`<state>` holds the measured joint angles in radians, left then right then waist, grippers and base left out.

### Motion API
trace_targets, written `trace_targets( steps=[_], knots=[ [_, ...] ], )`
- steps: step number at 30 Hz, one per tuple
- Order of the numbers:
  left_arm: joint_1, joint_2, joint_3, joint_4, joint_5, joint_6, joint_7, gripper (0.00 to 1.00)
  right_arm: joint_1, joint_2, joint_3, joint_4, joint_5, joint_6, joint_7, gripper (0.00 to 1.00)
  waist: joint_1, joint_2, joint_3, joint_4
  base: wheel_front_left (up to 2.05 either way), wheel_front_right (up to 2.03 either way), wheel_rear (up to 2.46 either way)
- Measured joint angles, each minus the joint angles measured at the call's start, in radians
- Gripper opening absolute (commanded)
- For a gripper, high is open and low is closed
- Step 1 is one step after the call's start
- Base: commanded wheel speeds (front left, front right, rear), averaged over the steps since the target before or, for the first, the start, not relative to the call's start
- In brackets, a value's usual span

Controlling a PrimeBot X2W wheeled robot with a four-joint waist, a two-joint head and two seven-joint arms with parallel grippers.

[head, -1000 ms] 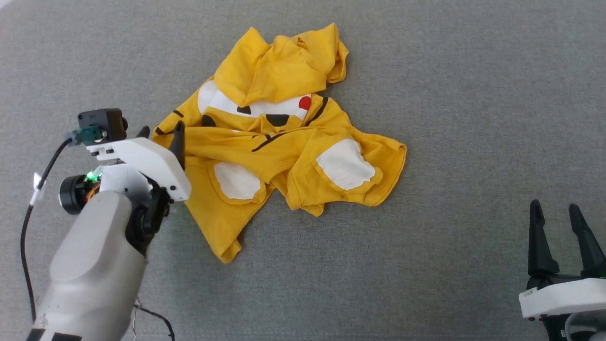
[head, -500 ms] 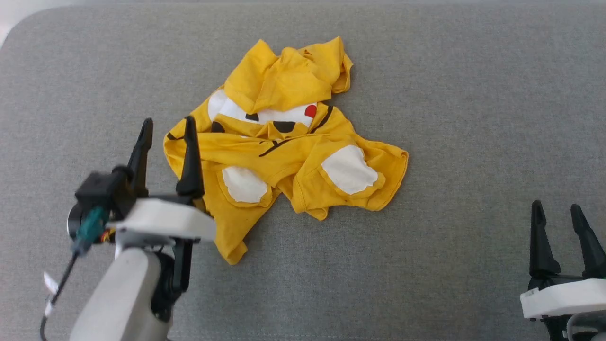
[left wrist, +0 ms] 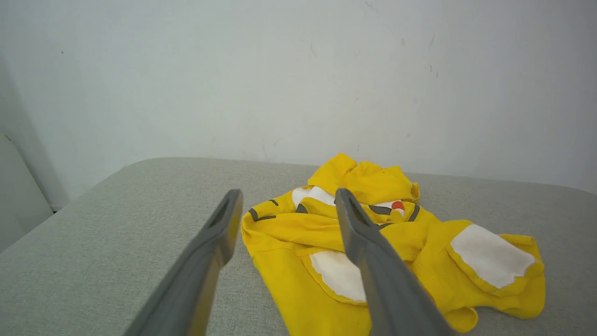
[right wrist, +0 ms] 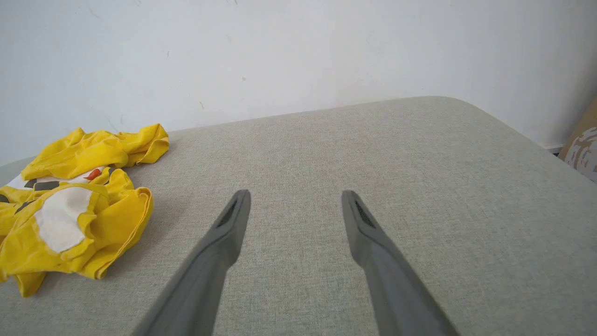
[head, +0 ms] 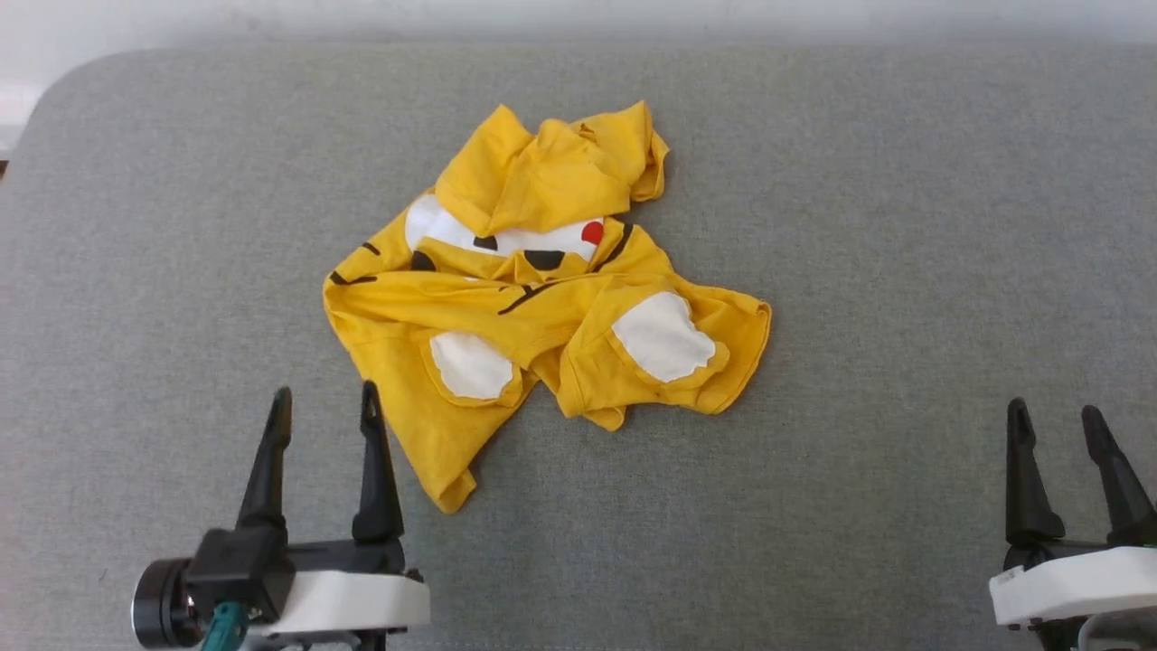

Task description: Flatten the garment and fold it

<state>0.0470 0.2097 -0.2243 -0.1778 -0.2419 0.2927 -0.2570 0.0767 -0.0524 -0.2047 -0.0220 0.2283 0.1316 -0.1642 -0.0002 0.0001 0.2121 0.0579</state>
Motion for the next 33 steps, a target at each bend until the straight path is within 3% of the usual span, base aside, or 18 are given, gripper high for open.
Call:
trace_targets(
  steps=[7,15,23,33],
  knots=[
    [0.018,-0.045,0.061,-0.011,0.017,-0.055,0.0,1.0,-0.04,0.0,0.039,-0.06,-0.035,0.0,0.097,1.0,0.0,0.0,-0.009,0.034,0.0,0.0,0.0],
    [-0.001,-0.097,0.095,0.006,0.043,-0.126,0.0,1.0,-0.245,-0.001,0.137,-0.072,-0.076,0.0,0.44,1.0,0.0002,0.0,0.014,0.067,0.0,0.0,0.0],
    [-0.02,-0.131,0.122,0.026,0.058,-0.17,0.0,1.0,-0.39,-0.115,0.242,0.022,0.003,0.0,0.72,1.0,0.0003,0.0,0.042,0.111,0.0,0.0,0.0],
    [-0.045,-0.15,0.133,0.045,0.061,-0.197,0.0,1.0,-0.46,-0.174,0.307,0.149,0.061,0.0,0.803,1.0,0.0003,0.0,0.069,0.162,0.0,0.0,0.0]
  ],
)
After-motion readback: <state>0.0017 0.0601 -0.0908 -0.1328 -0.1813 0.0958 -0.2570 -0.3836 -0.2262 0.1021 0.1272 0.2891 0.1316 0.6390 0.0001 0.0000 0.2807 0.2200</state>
